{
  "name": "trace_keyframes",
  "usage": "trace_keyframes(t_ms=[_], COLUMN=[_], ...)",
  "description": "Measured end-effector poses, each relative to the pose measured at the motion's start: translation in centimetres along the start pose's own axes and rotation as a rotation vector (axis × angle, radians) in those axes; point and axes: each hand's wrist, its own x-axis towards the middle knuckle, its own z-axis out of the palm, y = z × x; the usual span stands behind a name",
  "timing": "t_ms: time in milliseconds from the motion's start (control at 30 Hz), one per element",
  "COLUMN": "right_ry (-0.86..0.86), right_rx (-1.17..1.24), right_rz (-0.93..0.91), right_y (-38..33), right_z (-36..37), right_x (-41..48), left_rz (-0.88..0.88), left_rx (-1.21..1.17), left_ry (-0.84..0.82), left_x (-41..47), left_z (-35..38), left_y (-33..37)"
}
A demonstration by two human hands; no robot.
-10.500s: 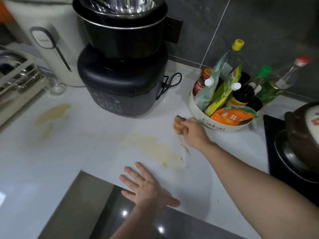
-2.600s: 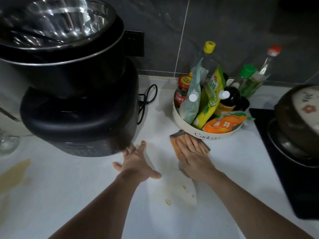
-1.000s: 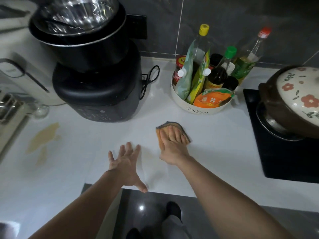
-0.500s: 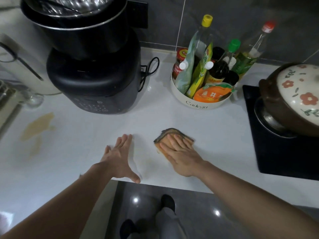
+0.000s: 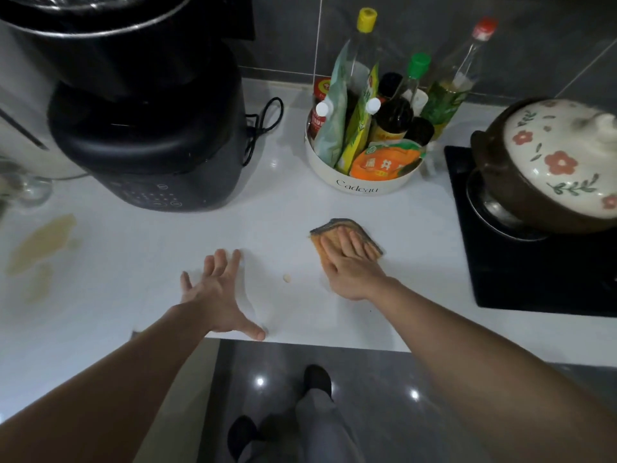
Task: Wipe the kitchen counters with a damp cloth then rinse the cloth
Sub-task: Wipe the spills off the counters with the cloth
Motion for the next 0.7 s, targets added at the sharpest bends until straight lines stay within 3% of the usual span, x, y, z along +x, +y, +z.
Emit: trace_keyframes(t_ms=[100, 200, 300, 400, 600, 700], right_ry=[0.018, 0.094, 0.333, 0.543, 0.178, 0.263], right_rx=[0.068, 0.132, 0.279, 0.213, 0.136, 0.297], right_rz=[0.132, 0.168, 0.123, 0.018, -0.189, -0.162], right_y=[-0.3, -2.0, -1.0, 1.5, 3.2, 3.6], right_z=[1.7, 3.4, 0.9, -1.7, -1.6, 0.4], right_x=[-3.1, -5.2, -6.8, -8.2, -4.6, -2.9], left_rz=[-0.025, 0.082, 0.117, 0.133, 0.112, 0.098], left_rx=[0.059, 0.012, -0.056, -0.058, -0.064, -0.109], left_ry=[0.020, 0.086, 0.065, 0.057, 0.037, 0.004], left_x=[-0.4, -1.9, -2.9, -2.9, -2.7, -2.4], left_z=[-0.2, 1.1, 2.9, 4.1, 3.8, 3.6], left_y=[2.9, 6.4, 7.7, 7.1, 7.5, 7.6])
